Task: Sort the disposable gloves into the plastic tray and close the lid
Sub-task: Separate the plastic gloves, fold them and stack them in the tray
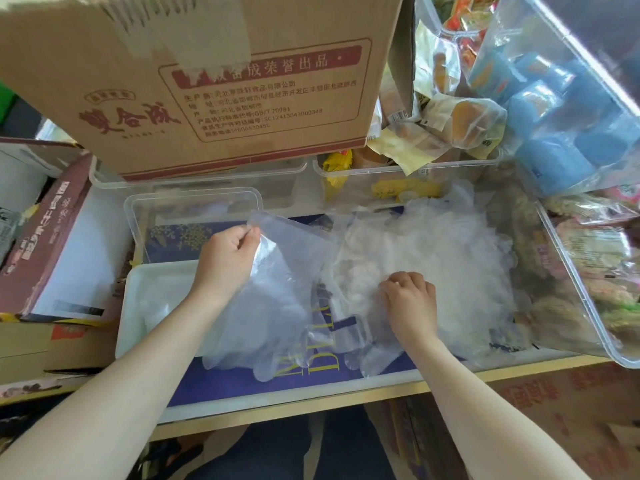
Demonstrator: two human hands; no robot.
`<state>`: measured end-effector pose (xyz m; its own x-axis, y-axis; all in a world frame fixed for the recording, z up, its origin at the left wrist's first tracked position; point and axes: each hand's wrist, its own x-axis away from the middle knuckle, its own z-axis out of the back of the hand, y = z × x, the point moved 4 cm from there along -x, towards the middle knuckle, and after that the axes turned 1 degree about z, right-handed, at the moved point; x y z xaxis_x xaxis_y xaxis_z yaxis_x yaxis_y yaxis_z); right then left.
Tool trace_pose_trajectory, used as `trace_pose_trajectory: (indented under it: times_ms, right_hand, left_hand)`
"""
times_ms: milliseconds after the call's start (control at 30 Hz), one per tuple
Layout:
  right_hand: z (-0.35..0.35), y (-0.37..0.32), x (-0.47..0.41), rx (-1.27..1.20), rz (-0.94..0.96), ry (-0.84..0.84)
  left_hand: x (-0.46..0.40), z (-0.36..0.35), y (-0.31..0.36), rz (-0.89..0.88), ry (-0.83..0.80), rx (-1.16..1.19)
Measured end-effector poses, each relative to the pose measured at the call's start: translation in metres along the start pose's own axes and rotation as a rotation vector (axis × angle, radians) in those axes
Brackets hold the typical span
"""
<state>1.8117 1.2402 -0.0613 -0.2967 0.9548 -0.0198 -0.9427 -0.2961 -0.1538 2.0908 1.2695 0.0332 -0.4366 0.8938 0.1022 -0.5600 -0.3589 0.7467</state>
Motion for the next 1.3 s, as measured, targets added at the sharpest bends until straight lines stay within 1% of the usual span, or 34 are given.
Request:
trace_pose_trajectory:
  times_ms: [67,167,233,267,300,333,367,433,467,500,533,567,633,667,700,733,767,833,900,967,1000,1033,1067,1100,1133,1167,1200,1233,1300]
  right_hand:
    - [0.008,-0.003,0.001,-0.020,0.067,0.064]
    - [0.013,-0.014,0.014,-0.012,0.302,0.092]
    - [0.006,-0.022,0.031,-0.004,0.468,-0.017]
    - [0.000,-0.025,0.039,-0.016,0.515,-0.096]
    - [-0.004,-0.025,0.046,-0.051,0.509,-0.159]
    - [-0.007,-0.022,0.049,-0.109,0.443,-0.203]
    - [-0.007,-0.019,0.048,-0.189,0.341,-0.199]
    - [0.004,-0.006,0.040,-0.325,0.058,-0.106]
    - [0.010,0.001,0.034,-0.329,-0.064,-0.064]
    - [0.011,0.007,0.028,-0.310,-0.155,-0.071]
    - [0.010,0.010,0.023,-0.269,-0.187,-0.143]
    - [0.010,0.007,0.019,-0.215,-0.121,-0.192]
    - [0.014,-0.018,0.014,-0.146,0.208,-0.180]
    - [0.012,-0.034,0.016,-0.152,0.365,-0.214]
    - [0.007,-0.049,0.020,-0.159,0.476,-0.312]
    - [-0.001,-0.059,0.026,-0.147,0.537,-0.426]
    - [-0.009,-0.064,0.031,-0.111,0.564,-0.509]
    - [-0.017,-0.066,0.036,-0.022,0.598,-0.502]
    - [-0.019,-0.065,0.036,-0.011,0.587,-0.390]
    - [-0.019,-0.063,0.034,-0.040,0.588,-0.229]
    - [-0.019,-0.060,0.032,-0.092,0.578,-0.219]
    - [-0.016,-0.058,0.029,-0.189,0.516,-0.243]
    - [-0.009,-0.056,0.025,-0.309,0.402,-0.270]
    - [0.000,-0.054,0.020,-0.443,0.225,-0.323]
    - [0.007,-0.050,0.016,-0.644,0.023,-0.392]
    - [0.016,-0.048,0.012,-0.902,-0.144,-0.457]
    - [0.027,-0.047,0.009,-1.163,-0.268,-0.479]
    - [0.040,-0.046,0.006,-1.370,-0.345,-0.481]
    - [0.062,-0.039,0.000,-1.684,-0.479,-0.439]
  left_hand:
    - [-0.003,0.002,0.002,0.001,0.000,0.017]
    - [-0.007,0.003,0.007,-0.009,-0.026,0.076]
    - [-0.010,0.002,0.006,-0.003,-0.050,0.110]
    - [-0.011,0.001,0.006,0.006,-0.063,0.122]
    - [-0.012,-0.001,0.006,0.014,-0.077,0.137]
    - [-0.012,-0.003,0.006,0.022,-0.090,0.149]
    - [-0.013,-0.005,0.006,0.032,-0.097,0.155]
    - [-0.014,-0.008,0.008,0.045,-0.098,0.163]
    - [-0.014,-0.008,0.010,0.043,-0.095,0.154]
    - [-0.013,-0.008,0.012,0.037,-0.093,0.139]
    - [-0.014,-0.008,0.014,0.033,-0.087,0.122]
    - [-0.013,-0.006,0.015,0.031,-0.075,0.114]
    - [-0.014,0.000,0.016,0.029,-0.032,0.106]
    - [-0.015,0.003,0.016,0.025,-0.006,0.101]
    - [-0.016,0.007,0.015,0.018,0.014,0.097]
    - [-0.016,0.010,0.014,0.016,0.027,0.091]
    - [-0.016,0.014,0.012,0.019,0.036,0.088]
    - [-0.015,0.020,0.007,0.034,0.052,0.093]
    - [-0.014,0.023,0.002,0.051,0.055,0.115]
    - [-0.012,0.024,-0.002,0.072,0.048,0.144]
    - [-0.011,0.024,-0.004,0.086,0.047,0.163]
    - [-0.011,0.024,-0.006,0.098,0.048,0.184]
    - [-0.010,0.024,-0.007,0.108,0.049,0.201]
    - [-0.010,0.024,-0.008,0.117,0.050,0.212]
    - [-0.010,0.024,-0.008,0.124,0.051,0.220]
    - [-0.010,0.024,-0.008,0.128,0.053,0.229]
    - [-0.010,0.024,-0.008,0.126,0.055,0.239]
    - [-0.011,0.024,-0.007,0.121,0.055,0.249]
    - [-0.012,0.023,-0.003,0.109,0.045,0.265]
